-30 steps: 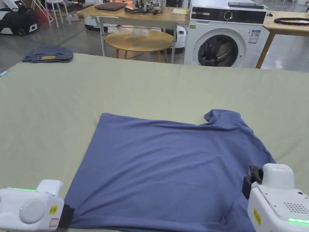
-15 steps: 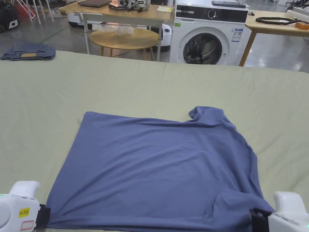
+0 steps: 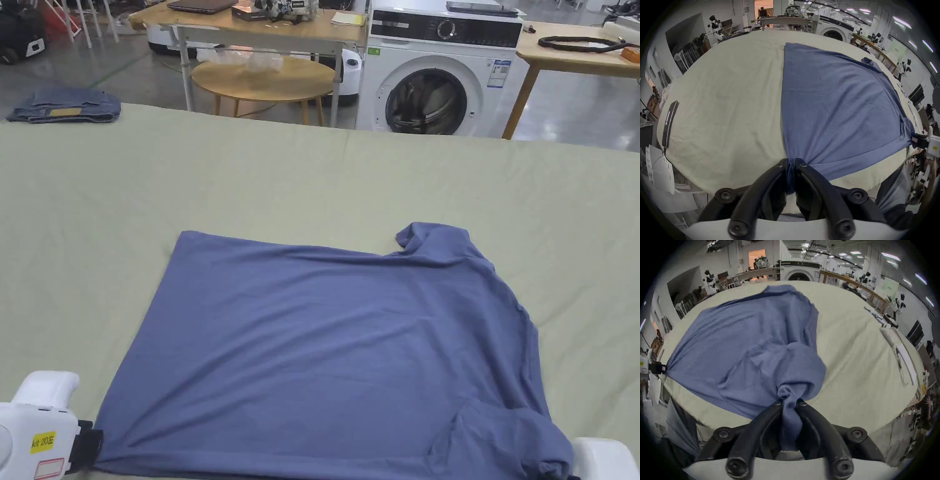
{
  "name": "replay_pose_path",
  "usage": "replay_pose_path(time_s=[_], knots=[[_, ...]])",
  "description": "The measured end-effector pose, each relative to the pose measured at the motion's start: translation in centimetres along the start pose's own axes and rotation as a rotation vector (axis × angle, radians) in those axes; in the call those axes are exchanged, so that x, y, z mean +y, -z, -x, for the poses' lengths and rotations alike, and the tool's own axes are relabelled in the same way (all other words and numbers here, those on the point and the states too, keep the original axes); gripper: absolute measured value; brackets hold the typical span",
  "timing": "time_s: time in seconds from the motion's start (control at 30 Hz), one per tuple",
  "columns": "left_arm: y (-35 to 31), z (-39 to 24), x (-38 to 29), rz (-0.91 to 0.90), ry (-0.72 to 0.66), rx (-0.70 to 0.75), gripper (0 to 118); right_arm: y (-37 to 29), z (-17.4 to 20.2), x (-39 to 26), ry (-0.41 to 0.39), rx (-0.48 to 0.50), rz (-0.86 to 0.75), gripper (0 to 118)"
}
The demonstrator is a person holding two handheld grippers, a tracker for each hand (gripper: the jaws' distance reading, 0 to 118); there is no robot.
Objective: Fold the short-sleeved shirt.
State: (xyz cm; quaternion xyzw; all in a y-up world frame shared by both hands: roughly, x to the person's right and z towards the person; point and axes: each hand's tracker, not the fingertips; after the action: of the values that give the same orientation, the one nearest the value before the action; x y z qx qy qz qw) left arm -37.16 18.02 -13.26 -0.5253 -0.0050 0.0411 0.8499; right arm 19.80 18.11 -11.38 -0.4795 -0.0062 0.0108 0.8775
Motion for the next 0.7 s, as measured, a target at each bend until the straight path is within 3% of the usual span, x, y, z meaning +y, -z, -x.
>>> replay_pose_path(time_s=[0.4,0.7], knots=[[-3.2,-0.4,7.2,-0.180,-0.016,-0.051,2,-2.1,-0.1,9.3,0.024,0.025,-0.109,8],[1.6,0.4,15.9,-0.179,-0.049,-0.052,2,4.1,0.1,18.5,0.075,0.062,-0.075,8]])
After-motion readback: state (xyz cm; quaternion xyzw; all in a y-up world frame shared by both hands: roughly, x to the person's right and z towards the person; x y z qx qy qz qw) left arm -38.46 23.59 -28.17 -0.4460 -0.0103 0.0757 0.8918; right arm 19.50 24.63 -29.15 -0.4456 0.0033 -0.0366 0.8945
